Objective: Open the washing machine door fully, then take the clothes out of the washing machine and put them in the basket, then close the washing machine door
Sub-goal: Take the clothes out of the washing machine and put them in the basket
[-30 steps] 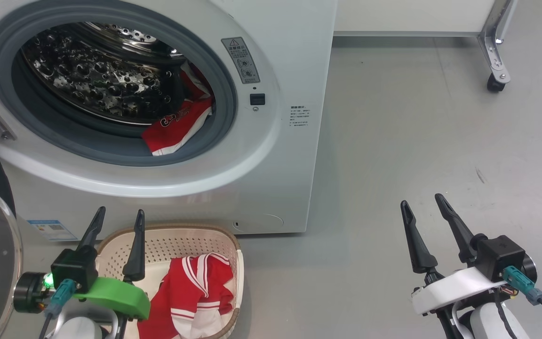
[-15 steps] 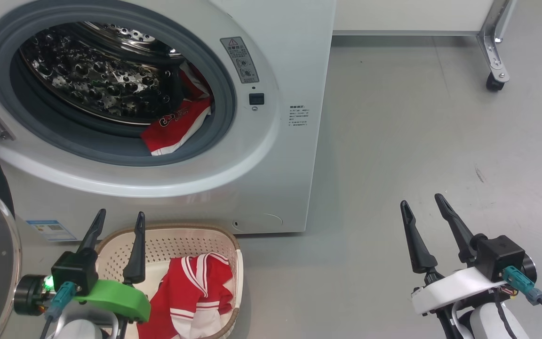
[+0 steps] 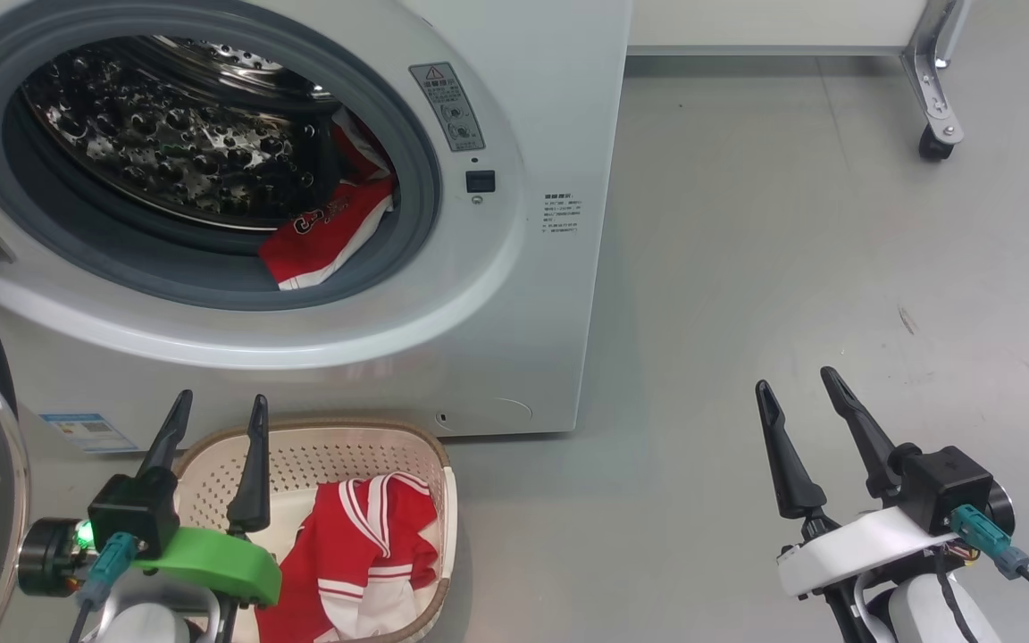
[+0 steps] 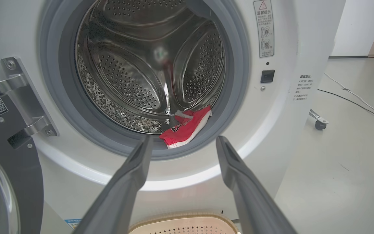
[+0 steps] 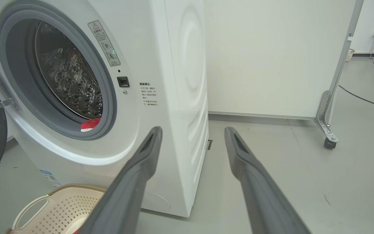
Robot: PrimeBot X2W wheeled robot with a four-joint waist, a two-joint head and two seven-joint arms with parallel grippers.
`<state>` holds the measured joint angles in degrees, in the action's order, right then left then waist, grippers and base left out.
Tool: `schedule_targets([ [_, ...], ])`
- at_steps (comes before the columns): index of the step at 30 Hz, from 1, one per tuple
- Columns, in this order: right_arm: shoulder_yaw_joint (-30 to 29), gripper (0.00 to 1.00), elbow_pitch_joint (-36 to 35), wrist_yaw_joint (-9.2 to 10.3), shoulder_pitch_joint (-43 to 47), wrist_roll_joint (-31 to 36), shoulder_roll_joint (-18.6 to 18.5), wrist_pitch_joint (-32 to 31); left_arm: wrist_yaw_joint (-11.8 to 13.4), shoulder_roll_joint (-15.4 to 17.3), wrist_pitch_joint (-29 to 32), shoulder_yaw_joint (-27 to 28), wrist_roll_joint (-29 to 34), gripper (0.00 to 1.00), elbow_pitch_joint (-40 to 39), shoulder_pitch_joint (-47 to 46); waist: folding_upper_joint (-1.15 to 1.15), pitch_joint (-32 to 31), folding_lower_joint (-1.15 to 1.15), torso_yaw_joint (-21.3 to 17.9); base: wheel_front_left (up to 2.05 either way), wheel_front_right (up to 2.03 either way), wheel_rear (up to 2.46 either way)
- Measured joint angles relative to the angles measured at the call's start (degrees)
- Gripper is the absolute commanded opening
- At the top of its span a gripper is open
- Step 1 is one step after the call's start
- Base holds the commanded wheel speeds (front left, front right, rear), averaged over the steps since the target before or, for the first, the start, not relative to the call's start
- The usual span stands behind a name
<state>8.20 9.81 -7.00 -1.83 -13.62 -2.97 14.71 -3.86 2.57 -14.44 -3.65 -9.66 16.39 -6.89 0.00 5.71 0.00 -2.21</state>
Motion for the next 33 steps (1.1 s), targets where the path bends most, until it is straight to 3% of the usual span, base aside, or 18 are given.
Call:
schedule_targets([
  [10, 0.8, 1.0, -0.9, 0.0, 0.0, 0.0, 0.1, 0.0, 0.0, 0.1, 0.0, 1.9, -1.5, 1.0, -1.9, -0.3, 0.0, 3.9, 0.0, -1.0, 0.0, 0.0, 0.0],
  [20, 2.3, 1.0, -2.1, 0.0, -1.3, 0.6, 0.1, 0.0, 0.0, 4.6, 1.8, 4.6, -1.7, 1.0, -3.3, -8.9, 0.0, 10.6, 0.0, -2.8, 0.0, 0.0, 0.0],
  [25, 3.3, 1.0, -2.7, 0.0, -3.9, 0.7, 0.1, 0.0, -0.6, 6.0, 5.4, 6.7, -4.4, 1.0, -3.4, -14.9, 0.0, 14.2, 0.0, -4.2, 0.0, 0.0, 0.0],
  [28, 4.4, 1.0, -2.9, 0.0, -5.4, 0.7, 0.1, 0.0, -1.5, 8.5, 10.2, 8.0, -7.0, 1.0, -2.4, -19.6, 0.0, 16.8, 0.0, -5.6, 0.0, 0.0, 0.0],
  [33, 5.1, 1.0, -2.9, 0.0, -6.5, 0.7, 0.2, 0.0, -2.3, 9.3, 17.3, 9.3, -12.9, 1.0, -0.2, -25.8, 0.0, 19.4, 0.0, -7.6, 0.0, 0.0, 0.0],
])
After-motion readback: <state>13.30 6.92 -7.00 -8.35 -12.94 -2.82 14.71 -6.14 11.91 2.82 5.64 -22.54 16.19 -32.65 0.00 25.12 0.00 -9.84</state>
